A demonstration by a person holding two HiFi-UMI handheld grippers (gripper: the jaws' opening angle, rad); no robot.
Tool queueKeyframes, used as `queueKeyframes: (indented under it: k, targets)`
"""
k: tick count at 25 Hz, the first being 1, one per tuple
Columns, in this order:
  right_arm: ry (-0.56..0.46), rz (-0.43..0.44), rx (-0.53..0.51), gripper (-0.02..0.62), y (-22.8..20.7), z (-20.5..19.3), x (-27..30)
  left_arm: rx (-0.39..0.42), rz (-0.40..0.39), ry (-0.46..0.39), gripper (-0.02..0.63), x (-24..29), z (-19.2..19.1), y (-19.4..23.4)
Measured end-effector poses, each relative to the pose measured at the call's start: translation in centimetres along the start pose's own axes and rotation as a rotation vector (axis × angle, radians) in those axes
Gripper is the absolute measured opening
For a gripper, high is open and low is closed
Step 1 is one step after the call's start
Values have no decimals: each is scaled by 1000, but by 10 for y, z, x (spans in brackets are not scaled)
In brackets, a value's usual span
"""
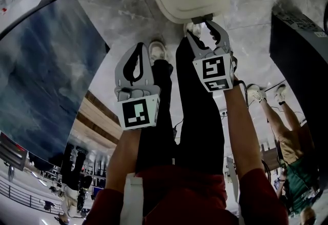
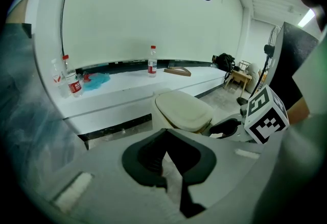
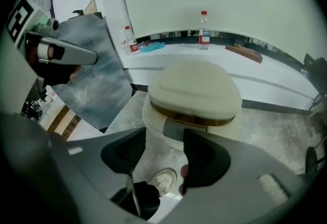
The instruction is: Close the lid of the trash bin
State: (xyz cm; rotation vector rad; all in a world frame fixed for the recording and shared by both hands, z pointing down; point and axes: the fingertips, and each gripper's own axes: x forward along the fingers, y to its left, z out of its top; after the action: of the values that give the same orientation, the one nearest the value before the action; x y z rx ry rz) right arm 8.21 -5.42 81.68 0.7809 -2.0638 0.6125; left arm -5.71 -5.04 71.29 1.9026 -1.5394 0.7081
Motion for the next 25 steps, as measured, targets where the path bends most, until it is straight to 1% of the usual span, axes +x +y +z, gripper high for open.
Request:
queueKeyframes:
  k: [5,13,17,21,25]
  targets:
    - [0,-6,22,239,0,-1,1,-1,1,-1,2,-1,-2,-1]
    - [3,-15,19,244,1,0,1,1,3,-17,2,-7,4,1]
    - [20,-9,18,242,1,-2,-2,8,3,-42,2,-14,16,-1]
    - [1,-4,92,242,-3,10,-9,16,4,-71,2,-24,36,0]
    - [0,-12,77,242,4,23,-27,25,12,-108,2,-41,57,5]
